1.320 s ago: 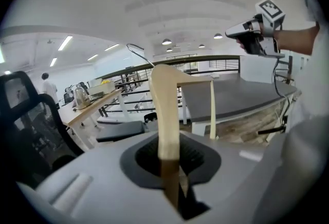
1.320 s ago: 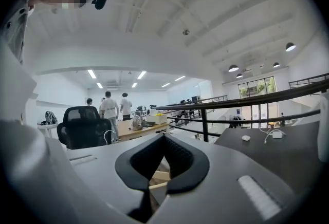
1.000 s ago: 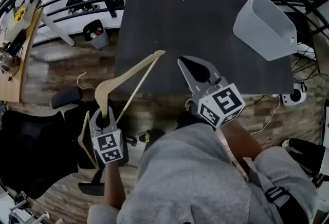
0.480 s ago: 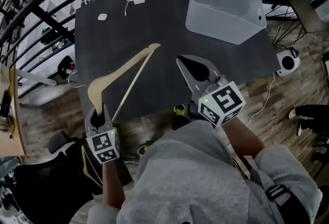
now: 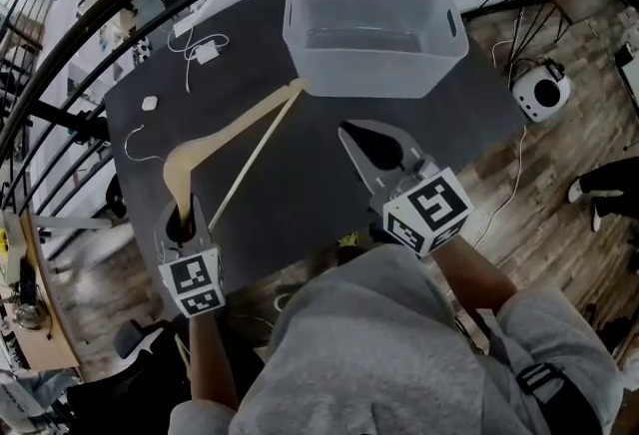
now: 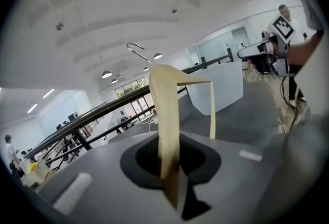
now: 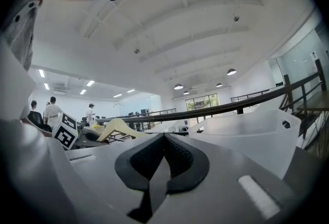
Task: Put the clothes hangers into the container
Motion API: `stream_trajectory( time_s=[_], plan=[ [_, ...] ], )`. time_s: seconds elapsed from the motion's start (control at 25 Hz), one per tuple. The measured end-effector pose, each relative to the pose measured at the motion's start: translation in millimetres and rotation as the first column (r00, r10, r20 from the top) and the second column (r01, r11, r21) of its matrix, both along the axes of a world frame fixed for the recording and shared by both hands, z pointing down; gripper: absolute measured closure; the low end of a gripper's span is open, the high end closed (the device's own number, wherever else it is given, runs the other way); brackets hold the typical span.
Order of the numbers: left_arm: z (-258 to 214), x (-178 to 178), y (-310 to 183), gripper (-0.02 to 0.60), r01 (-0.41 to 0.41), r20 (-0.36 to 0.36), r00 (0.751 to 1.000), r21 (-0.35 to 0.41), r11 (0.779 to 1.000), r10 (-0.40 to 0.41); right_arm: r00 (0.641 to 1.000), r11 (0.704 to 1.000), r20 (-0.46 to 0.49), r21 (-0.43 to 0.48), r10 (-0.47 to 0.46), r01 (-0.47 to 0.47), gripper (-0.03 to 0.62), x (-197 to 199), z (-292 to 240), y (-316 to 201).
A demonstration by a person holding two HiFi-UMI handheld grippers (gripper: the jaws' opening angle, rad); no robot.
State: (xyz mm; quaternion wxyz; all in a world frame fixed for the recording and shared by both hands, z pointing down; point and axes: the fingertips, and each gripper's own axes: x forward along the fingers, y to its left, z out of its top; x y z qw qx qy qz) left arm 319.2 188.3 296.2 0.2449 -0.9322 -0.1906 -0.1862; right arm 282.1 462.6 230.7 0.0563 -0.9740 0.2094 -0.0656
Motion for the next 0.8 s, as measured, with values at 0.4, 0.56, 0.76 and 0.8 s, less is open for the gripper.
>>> stream_trajectory(
  time_s=[0.4, 0.56, 0.76, 0.8],
  plan=[
    [-63.3, 74.3, 108.2, 0.531, -0.246, -0.160, 0.950, 0.152, 0.957, 0.269, 0.994, 0.994, 0.001, 0.018, 0.107, -0.107, 0.596, -0.3, 1.9, 69.9],
    [-92.8, 100.6, 131.1, 0.531, -0.315, -0.198, 0.918, 0.158, 0.936, 0.343, 0.988, 0.988, 0.001, 0.023, 0.153, -0.153, 0.597, -8.0, 0.3, 80.4],
    [-125.4, 149.8, 179.1, 0.531, -0.412, -0.244, 0.841, 0.290, 0.864, 0.483, 0.975, 0.974, -0.016, 0.029, 0.223, -0.223, 0.596, -11.2, -7.6, 107.0],
    [-128.1, 158.3, 191.9, 0.531, -0.433, -0.242, 0.823, 0.318, 0.843, 0.514, 0.970, 0.970, -0.017, 0.032, 0.241, -0.241, 0.597, -12.4, -7.6, 114.4]
  ],
)
